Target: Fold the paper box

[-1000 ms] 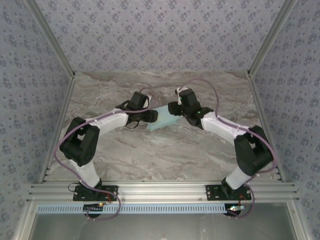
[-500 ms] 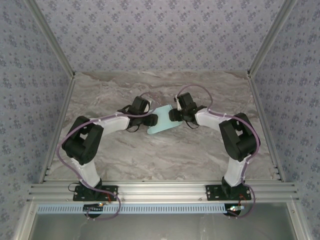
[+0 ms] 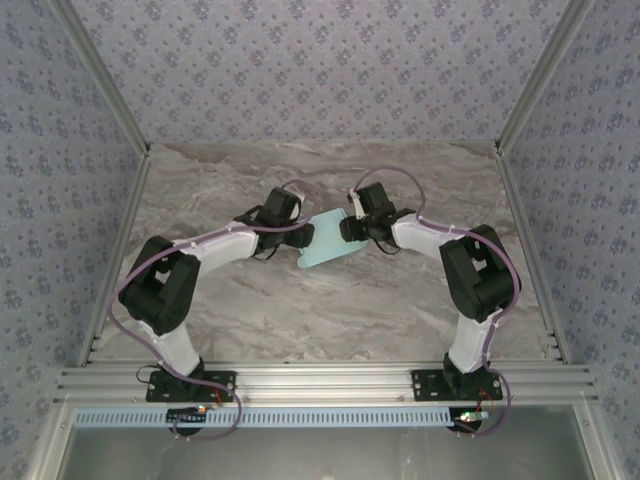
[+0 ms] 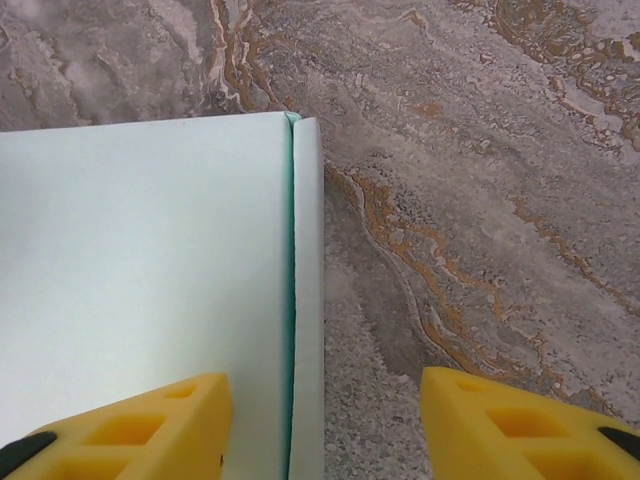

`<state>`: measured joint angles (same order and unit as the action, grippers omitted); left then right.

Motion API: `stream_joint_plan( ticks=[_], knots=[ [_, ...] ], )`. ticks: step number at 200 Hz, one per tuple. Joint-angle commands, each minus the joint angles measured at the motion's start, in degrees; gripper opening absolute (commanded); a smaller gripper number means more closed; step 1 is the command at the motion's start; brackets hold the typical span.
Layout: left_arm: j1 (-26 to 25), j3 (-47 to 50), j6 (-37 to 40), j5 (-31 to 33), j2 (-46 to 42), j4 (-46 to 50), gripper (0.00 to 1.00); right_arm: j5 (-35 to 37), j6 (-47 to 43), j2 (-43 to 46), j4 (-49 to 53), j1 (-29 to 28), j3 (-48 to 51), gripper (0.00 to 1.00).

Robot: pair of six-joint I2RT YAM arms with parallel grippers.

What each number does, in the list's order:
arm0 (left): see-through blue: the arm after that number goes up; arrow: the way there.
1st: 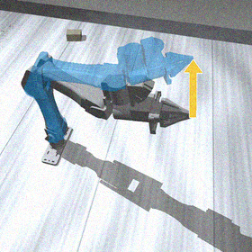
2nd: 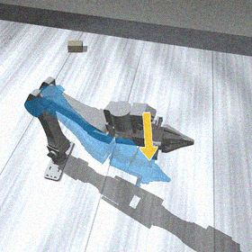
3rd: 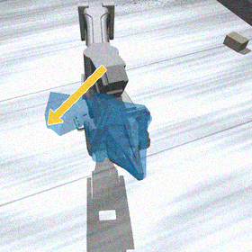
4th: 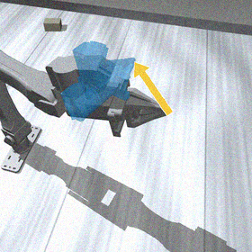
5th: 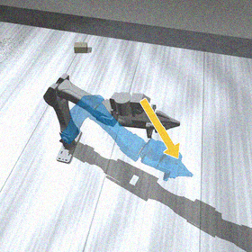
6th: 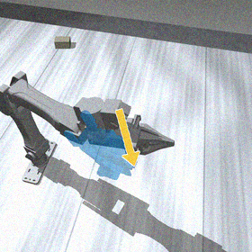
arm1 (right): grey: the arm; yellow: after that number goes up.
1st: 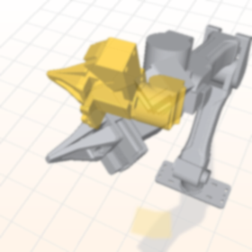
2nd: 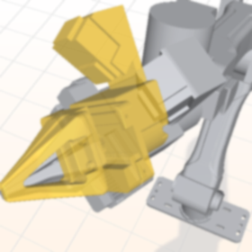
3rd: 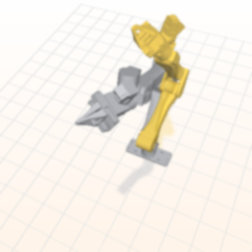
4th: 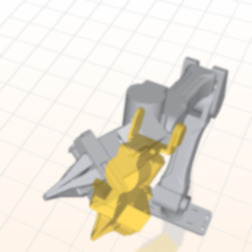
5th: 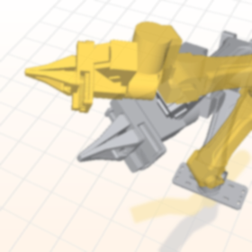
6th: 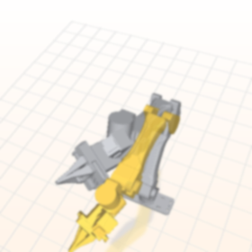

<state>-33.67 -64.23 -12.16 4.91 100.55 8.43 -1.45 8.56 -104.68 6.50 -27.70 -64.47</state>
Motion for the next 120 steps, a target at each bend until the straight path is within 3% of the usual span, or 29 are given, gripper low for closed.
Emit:
stream_joint_plan(
  ticks=[1,75,120],
  knots=[
    [2.1,-5.6,2.9,-3.3,2.6,4.5,0.71,0.6,-1.8,2.3,4.2,0.5,-2.4,0.54],
    [6.3,-19.0,6.5,-14.6,13.8,13.7,0.71,-2.2,1.0,12.0,7.9,-0.4,2.4,0.57],
    [7.0,-24.3,8.4,-18.3,18.2,18.1,0.71,-1.5,1.3,17.4,10.0,-3.1,7.2,0.60]
  ],
)
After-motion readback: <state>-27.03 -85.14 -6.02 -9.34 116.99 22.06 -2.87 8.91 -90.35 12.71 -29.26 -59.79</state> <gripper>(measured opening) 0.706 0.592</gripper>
